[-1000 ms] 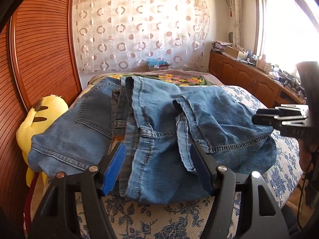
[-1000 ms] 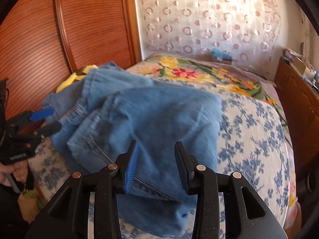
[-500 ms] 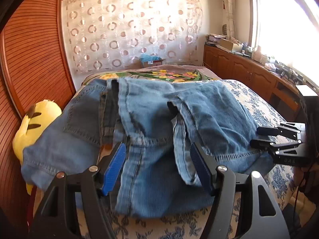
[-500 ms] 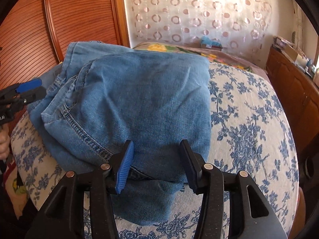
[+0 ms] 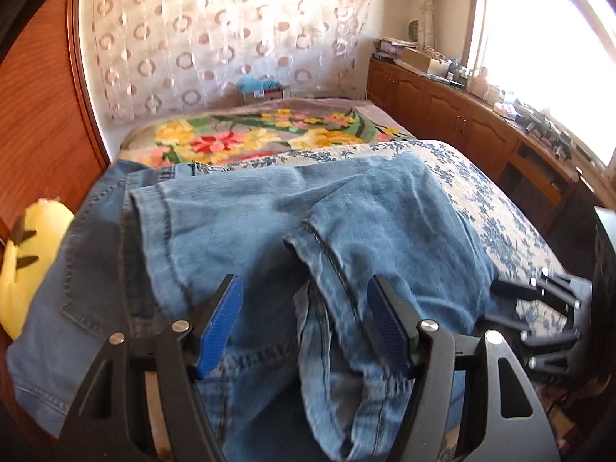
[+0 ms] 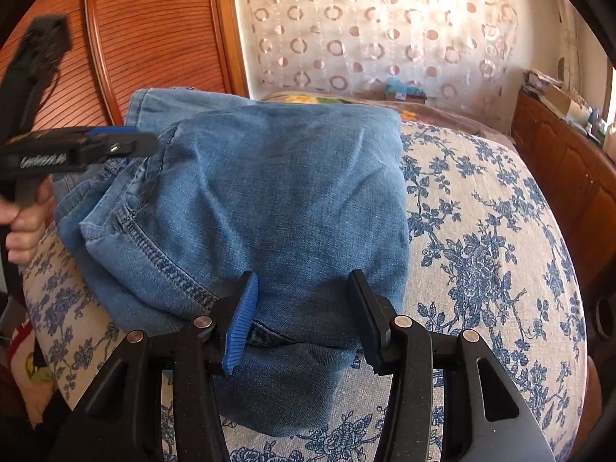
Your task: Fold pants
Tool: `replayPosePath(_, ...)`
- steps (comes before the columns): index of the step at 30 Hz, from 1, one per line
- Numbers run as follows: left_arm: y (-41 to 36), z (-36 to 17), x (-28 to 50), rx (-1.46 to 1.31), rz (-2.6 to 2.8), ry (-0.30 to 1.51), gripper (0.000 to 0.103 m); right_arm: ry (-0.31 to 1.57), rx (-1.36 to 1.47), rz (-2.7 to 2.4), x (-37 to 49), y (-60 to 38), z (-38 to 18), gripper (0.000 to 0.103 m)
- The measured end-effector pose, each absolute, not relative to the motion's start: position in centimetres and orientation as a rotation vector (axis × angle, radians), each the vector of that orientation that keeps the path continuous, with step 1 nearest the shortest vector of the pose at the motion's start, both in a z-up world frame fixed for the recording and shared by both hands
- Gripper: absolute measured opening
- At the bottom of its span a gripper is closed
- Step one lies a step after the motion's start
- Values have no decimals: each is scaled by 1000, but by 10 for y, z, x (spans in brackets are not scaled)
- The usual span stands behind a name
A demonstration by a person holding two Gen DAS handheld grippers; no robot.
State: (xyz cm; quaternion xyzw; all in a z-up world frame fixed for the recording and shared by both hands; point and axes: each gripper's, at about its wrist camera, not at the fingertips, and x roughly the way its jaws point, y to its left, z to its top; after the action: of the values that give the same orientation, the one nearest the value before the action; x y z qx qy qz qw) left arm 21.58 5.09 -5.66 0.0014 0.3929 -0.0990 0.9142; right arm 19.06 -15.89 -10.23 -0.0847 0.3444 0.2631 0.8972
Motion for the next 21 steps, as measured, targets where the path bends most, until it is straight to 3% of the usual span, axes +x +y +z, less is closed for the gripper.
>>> replayPosePath(7, 45, -60, 241, -25, -190, 855, 62, 707, -175, 544, 190, -160, -103, 49)
replayPosePath(10, 42, -63, 250, -33, -194, 877, 50, 704, -174, 544, 189, -160, -103, 49)
replayPosePath(12, 38, -67, 254, -44, -212, 896, 32, 702, -173, 546, 188, -161, -104, 49)
replayPosePath(14, 35, -67, 253, -48, -229, 904, 22, 703, -173, 546, 189, -161, -104, 49)
replayPosePath(21, 12, -43, 223, 30, -272, 809, 11, 703, -174, 545, 189, -161, -103, 49)
